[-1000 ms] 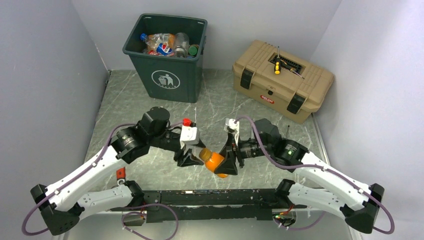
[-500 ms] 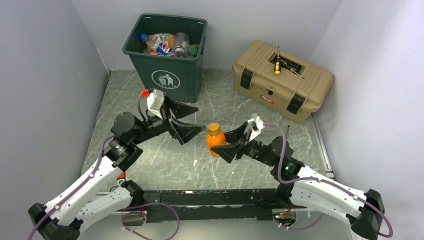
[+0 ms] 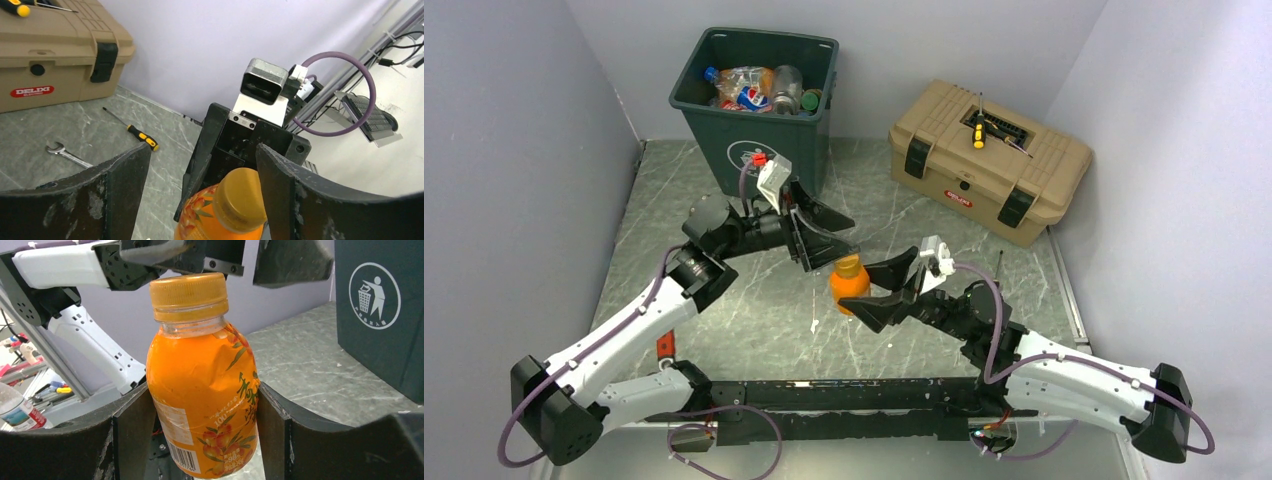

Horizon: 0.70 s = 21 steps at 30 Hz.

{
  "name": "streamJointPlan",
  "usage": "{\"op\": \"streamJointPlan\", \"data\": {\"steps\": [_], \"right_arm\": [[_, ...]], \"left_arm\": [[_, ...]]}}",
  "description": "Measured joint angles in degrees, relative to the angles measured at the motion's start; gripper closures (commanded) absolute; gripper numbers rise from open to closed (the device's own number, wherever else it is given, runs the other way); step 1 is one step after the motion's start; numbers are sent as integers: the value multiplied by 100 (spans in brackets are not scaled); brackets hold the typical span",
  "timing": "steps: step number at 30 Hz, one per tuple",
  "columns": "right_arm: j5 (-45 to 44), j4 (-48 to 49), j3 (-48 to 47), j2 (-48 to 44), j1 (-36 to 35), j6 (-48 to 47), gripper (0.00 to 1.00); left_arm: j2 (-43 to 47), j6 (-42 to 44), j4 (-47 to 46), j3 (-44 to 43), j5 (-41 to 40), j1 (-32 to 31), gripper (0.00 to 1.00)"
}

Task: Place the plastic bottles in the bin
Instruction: Place the plastic bottle in the trash bin.

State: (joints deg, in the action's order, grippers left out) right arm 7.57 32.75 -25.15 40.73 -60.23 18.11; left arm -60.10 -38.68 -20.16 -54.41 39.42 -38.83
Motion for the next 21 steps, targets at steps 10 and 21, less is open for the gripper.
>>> {"op": "streamJointPlan", "data": {"steps": [10, 21], "right_arm": [[-479, 48, -20, -7, -61, -96, 100], [-437, 221, -20, 35, -105, 57, 98]], "left_arm": [[46, 643, 382, 24, 149, -632, 17], [184, 1172, 323, 120, -68, -748, 100]]}}
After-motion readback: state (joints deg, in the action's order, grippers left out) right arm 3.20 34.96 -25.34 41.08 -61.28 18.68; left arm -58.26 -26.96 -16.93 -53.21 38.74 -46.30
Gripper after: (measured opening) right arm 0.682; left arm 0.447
